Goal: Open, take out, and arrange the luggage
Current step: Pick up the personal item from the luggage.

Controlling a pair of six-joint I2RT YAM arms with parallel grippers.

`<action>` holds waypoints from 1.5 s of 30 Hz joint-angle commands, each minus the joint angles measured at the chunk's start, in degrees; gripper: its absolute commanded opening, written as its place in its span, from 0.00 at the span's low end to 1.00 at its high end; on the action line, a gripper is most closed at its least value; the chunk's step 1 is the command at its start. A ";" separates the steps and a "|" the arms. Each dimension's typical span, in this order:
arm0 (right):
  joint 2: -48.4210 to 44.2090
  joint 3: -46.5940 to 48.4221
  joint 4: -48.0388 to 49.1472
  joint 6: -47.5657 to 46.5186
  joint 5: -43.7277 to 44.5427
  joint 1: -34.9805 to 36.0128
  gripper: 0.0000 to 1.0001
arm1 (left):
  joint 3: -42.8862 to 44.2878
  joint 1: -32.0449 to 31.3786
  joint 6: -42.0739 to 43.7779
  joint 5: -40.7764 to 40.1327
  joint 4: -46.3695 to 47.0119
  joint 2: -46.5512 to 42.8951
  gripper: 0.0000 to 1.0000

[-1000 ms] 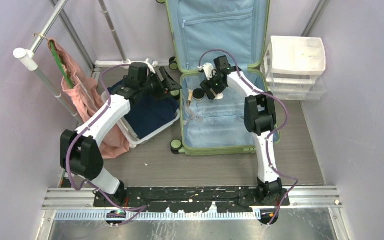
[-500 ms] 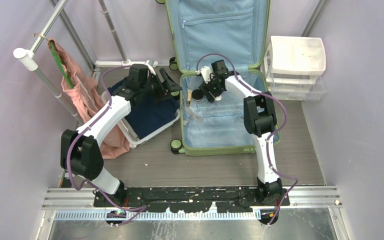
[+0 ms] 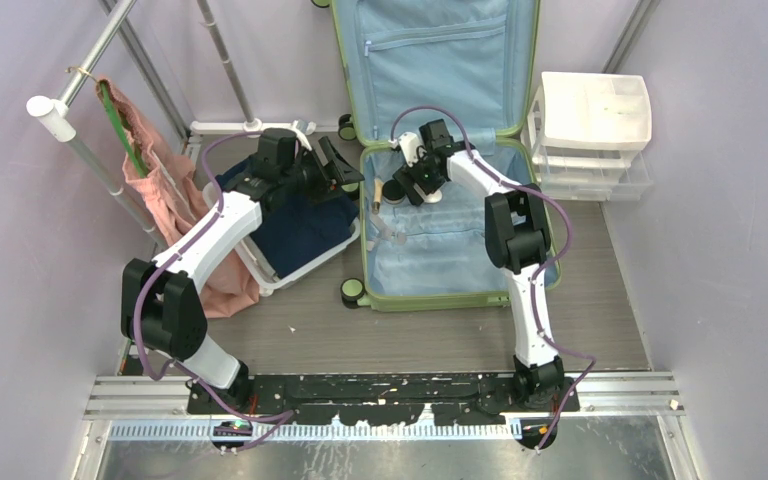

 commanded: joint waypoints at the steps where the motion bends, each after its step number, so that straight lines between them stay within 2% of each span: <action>1: 2.23 3.59 -3.58 2.13 -0.93 0.85 0.84 | -0.09 -0.03 0.61 0.93 3.52 -2.71 0.75; 8: 0.83 0.83 -2.14 2.22 -0.91 0.84 0.67 | -0.87 -0.11 0.01 1.08 4.54 -2.68 0.75; 14: -2.69 3.83 -1.48 1.64 -2.20 0.88 0.38 | 0.39 -0.79 0.01 1.29 4.52 -1.70 0.75; 18: -5.21 6.30 -3.16 1.14 -4.37 0.90 0.28 | -0.47 -1.32 0.12 1.13 5.69 -2.23 0.75; 27: -12.58 1.63 -5.26 2.08 -7.58 0.73 0.17 | -4.07 -1.44 0.01 1.88 8.43 -4.38 0.75; 31: -17.08 1.46 -10.80 1.80 -12.85 -0.06 0.15 | -3.87 -1.44 1.02 2.88 9.79 -4.77 0.75; 34: -20.66 3.21 -18.93 -0.77 -18.81 -1.59 0.15 | -4.68 -1.44 0.79 3.62 13.10 -5.40 0.75; 41: -30.98 5.40 -36.69 -14.68 -28.99 -11.44 0.15 | -8.79 -1.44 0.09 5.18 22.62 -8.25 0.75; 45: -36.54 4.94 -39.31 -17.52 -29.47 -21.38 0.16 | -10.97 -1.44 -0.20 5.95 26.63 -8.94 0.75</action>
